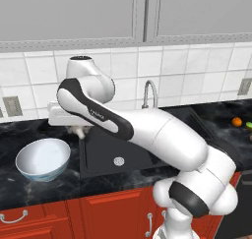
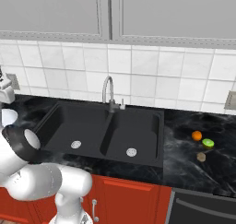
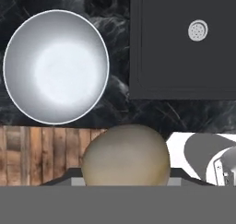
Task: There is a mixed pile of frozen fruits and vegetables on the counter. Locate all the frozen vegetables and place the items in a bowl on the counter. Take all the frozen fruits and defrost them in a running sink.
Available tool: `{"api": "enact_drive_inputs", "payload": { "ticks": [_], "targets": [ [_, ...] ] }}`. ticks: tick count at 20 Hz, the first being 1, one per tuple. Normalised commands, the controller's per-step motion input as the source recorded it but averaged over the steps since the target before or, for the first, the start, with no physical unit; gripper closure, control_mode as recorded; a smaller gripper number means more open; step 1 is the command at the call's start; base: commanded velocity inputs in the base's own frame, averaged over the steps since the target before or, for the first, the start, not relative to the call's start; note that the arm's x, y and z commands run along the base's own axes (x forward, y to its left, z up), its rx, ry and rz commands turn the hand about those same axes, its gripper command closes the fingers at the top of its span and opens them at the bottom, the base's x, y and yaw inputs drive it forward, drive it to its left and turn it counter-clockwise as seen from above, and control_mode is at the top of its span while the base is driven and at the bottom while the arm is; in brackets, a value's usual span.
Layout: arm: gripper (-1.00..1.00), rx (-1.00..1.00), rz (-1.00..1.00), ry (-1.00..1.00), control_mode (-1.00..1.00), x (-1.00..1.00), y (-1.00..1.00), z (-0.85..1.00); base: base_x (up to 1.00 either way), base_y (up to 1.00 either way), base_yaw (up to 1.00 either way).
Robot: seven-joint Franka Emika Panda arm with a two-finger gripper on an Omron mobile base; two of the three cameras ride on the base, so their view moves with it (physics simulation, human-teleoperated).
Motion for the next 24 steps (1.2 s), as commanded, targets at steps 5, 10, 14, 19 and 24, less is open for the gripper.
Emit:
{"api": "enact_drive_inputs", "payload": {
  "ticks": [5, 10, 14, 19, 24],
  "targets": [
    [1.00, 0.01, 0.06, 0.00, -1.00, 0.38, 0.58, -0.02, 0.00, 0.00, 0.00],
    [1.00, 0.00, 0.04, 0.06, -1.00, 0.36, 0.60, -0.08, 0.00, 0.00, 0.00],
    [1.00, 0.00, 0.00, 0.00, -1.00, 0.20, 0.32, -0.10, 0.00, 0.00, 0.00],
    [1.00, -0.01, 0.00, -0.05, -1.00, 0.15, 0.06, -0.11, 0.00, 0.00, 0.00],
    [1.00, -0.01, 0.00, -0.03, -1.00, 0.03, 0.02, -0.32, 0.00, 0.00, 0.00]
  ]
}}
